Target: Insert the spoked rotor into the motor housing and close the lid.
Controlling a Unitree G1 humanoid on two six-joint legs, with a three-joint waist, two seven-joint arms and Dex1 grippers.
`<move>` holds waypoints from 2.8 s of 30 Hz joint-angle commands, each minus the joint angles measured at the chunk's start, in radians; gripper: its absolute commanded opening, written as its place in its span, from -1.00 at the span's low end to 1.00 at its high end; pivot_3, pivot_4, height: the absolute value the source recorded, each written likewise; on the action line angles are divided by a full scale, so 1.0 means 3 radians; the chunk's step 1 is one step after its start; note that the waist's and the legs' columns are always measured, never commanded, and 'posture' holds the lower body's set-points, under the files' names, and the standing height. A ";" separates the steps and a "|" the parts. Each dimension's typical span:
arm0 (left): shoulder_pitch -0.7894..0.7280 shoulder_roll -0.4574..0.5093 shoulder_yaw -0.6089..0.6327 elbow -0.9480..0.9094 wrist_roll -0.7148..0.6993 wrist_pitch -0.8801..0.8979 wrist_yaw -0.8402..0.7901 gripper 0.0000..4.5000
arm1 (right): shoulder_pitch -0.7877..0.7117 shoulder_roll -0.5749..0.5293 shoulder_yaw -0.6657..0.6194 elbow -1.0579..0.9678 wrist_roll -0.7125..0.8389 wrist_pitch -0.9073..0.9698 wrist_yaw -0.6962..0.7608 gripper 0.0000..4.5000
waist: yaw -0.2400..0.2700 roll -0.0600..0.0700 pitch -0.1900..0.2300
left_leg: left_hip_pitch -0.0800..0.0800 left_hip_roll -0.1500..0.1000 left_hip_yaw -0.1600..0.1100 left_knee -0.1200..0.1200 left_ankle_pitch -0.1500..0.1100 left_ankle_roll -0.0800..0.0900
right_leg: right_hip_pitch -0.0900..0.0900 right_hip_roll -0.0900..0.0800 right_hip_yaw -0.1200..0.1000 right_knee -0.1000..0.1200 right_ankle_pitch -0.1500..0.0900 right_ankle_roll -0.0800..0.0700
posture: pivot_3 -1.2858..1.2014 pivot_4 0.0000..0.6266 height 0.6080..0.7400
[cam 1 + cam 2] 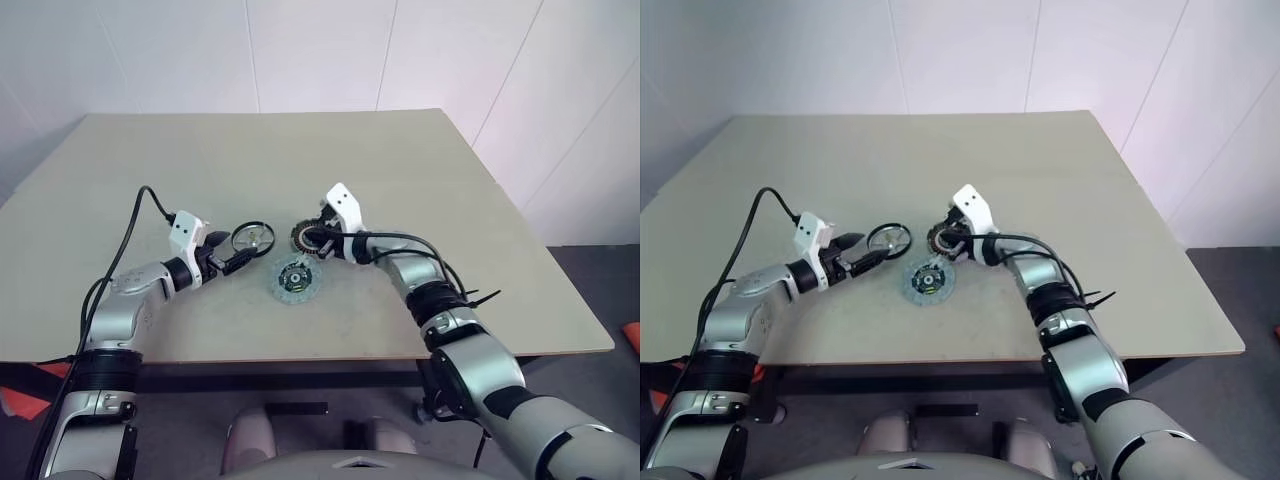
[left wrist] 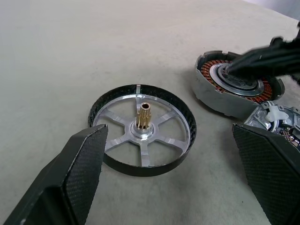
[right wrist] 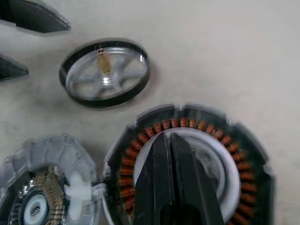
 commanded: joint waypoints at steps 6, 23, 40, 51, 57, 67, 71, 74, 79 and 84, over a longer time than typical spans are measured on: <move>-0.0054 0.0033 0.0043 -0.0071 -0.0019 -0.0039 0.0004 1.00 | -0.0101 -0.0117 -0.0091 -0.0206 0.0055 -0.0010 0.0043 -0.98 | 0.0008 0.0000 0.0000 | 0.0000 -0.0001 0.0000 0.0000 0.0000 0.0000 | 0.0002 -0.0001 0.0000 0.0000 0.0000 0.0000 | 0.03 -1.00 1.00; -0.0105 -0.0015 0.0029 -0.0012 -0.0010 -0.0036 0.0029 1.00 | -0.0023 -0.0142 -0.0125 -0.0351 0.0050 0.0108 0.0026 -0.98 | 0.0003 0.0000 0.0001 | -0.0003 0.0002 0.0000 -0.0001 0.0000 0.0000 | -0.0003 0.0002 0.0000 -0.0001 -0.0001 -0.0002 | 0.03 -1.00 1.00; -0.0627 -0.0443 -0.0235 0.0908 0.0536 -0.0600 0.0586 1.00 | 0.0125 -0.0441 -0.0336 -0.0919 0.0198 0.0339 -0.0023 -0.98 | 0.0008 -0.0001 0.0001 | -0.0004 0.0001 0.0000 -0.0001 0.0003 -0.0004 | -0.0003 0.0002 0.0000 -0.0002 -0.0001 -0.0001 | 0.03 -1.00 1.00; -0.0677 -0.0453 -0.0272 0.1082 0.0611 -0.0740 0.0506 0.62 | 0.0124 -0.0443 -0.0341 -0.0918 0.0220 0.0358 -0.0101 -1.00 | 0.0013 -0.0001 0.0001 | -0.0004 0.0001 0.0000 -0.0001 0.0002 -0.0003 | -0.0003 0.0001 0.0000 -0.0002 -0.0001 -0.0001 | 0.03 -1.00 1.00; -0.0670 -0.0464 -0.0246 0.1083 0.0597 -0.0730 0.0484 0.45 | 0.0107 -0.0441 -0.0342 -0.0882 0.0228 0.0341 -0.0122 -1.00 | 0.0013 -0.0001 0.0001 | -0.0005 0.0001 0.0000 -0.0001 0.0002 -0.0003 | -0.0003 0.0001 0.0000 -0.0002 -0.0001 -0.0001 | 0.03 -1.00 1.00; -0.0665 -0.0473 -0.0225 0.1107 0.0594 -0.0731 0.0518 0.21 | 0.0094 -0.0443 -0.0348 -0.0861 0.0227 0.0335 -0.0160 -1.00 | 0.0013 -0.0001 0.0001 | -0.0005 0.0001 0.0000 -0.0001 0.0002 -0.0003 | -0.0003 0.0001 0.0000 -0.0002 -0.0001 -0.0001 | 0.03 -1.00 1.00; -0.0667 -0.0480 -0.0207 0.1117 0.0582 -0.0733 0.0543 0.15 | 0.0086 -0.0448 -0.0349 -0.0843 0.0226 0.0329 -0.0172 -1.00 | 0.0013 -0.0001 0.0001 | -0.0004 0.0001 0.0000 -0.0001 0.0002 -0.0002 | -0.0002 0.0001 0.0000 -0.0002 -0.0001 -0.0001 | 0.03 -1.00 1.00; -0.0678 -0.0474 -0.0206 0.1140 0.0621 -0.0764 0.0606 0.15 | 0.0080 -0.0448 -0.0349 -0.0831 0.0225 0.0326 -0.0178 -1.00 | 0.0013 -0.0001 0.0001 | -0.0004 0.0001 0.0000 -0.0001 0.0002 -0.0002 | -0.0003 0.0001 0.0000 -0.0002 -0.0001 -0.0001 | 0.03 -1.00 1.00; -0.0679 -0.0487 -0.0187 0.1137 0.0575 -0.0779 0.0603 0.15 | 0.0076 -0.0450 -0.0348 -0.0824 0.0223 0.0324 -0.0181 -1.00 | 0.0012 -0.0001 0.0001 | -0.0004 0.0001 0.0000 -0.0001 0.0002 -0.0002 | -0.0003 0.0001 0.0000 -0.0002 -0.0001 -0.0001 | 0.03 -1.00 1.00; -0.0659 -0.0554 -0.0066 0.0999 0.0351 -0.0699 0.0509 0.15 | 0.0079 -0.0452 -0.0344 -0.0829 0.0222 0.0323 -0.0177 -1.00 | 0.0013 -0.0001 0.0001 | -0.0005 0.0001 0.0000 -0.0001 0.0002 -0.0002 | -0.0003 0.0001 0.0000 -0.0002 -0.0001 -0.0001 | 0.03 -1.00 1.00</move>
